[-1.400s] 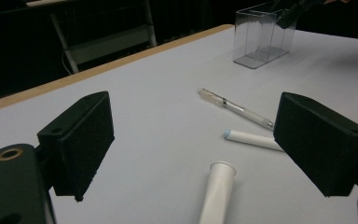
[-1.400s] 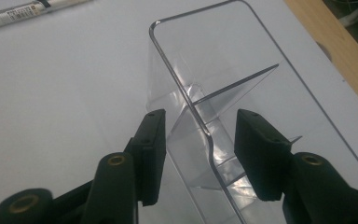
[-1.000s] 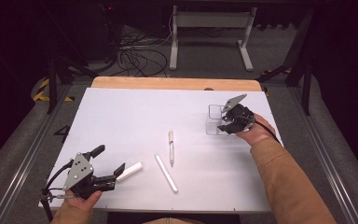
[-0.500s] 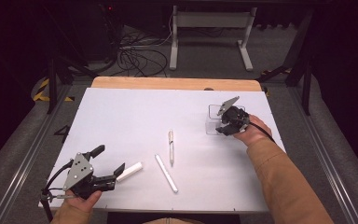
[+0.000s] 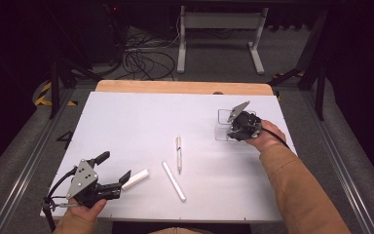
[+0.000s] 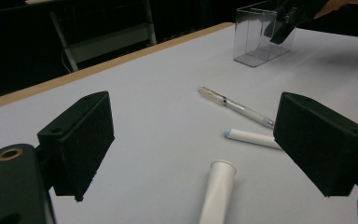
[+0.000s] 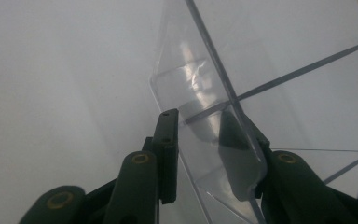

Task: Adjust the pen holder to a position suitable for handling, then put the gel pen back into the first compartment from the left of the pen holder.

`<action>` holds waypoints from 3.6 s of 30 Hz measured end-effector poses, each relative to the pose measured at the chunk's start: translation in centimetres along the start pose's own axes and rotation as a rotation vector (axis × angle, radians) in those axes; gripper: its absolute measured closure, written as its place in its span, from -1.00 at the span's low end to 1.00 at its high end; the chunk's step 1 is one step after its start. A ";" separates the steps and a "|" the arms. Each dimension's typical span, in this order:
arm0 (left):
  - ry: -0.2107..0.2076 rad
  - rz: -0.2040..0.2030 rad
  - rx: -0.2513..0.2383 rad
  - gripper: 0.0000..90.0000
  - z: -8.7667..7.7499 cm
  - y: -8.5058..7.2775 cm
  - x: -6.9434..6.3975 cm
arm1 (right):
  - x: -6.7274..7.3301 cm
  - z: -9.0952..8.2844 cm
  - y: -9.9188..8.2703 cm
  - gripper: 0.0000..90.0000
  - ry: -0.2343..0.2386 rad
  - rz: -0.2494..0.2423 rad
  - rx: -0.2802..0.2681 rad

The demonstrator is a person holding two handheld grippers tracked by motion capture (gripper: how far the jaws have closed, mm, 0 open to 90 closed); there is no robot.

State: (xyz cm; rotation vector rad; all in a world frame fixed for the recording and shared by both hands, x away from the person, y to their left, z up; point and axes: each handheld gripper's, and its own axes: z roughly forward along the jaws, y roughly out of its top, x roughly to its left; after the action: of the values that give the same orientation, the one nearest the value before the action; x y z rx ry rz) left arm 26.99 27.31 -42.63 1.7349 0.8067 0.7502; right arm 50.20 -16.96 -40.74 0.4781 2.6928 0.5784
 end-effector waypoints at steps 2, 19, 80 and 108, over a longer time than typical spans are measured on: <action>0.000 0.000 0.000 -0.71 0.0 0.0 0.0 | 0.0 -0.2 0.0 0.59 0.007 -0.013 0.006; 0.000 -0.003 -0.001 -0.71 0.0 0.0 0.0 | 2.2 -2.1 1.7 0.90 0.080 -0.126 -0.037; -0.009 0.005 0.007 -0.71 0.3 0.1 0.2 | 8.6 -4.2 2.7 0.08 0.287 -0.224 -0.144; -0.013 -0.025 0.001 -0.73 0.7 0.7 0.6 | 10.4 -9.4 0.8 -0.86 0.073 0.083 -0.619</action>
State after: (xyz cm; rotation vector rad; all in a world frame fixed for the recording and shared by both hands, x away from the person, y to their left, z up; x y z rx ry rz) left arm 28.07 27.26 -42.08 1.7261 0.8185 0.7218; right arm 37.46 -15.30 -35.07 0.3946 2.3817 1.4066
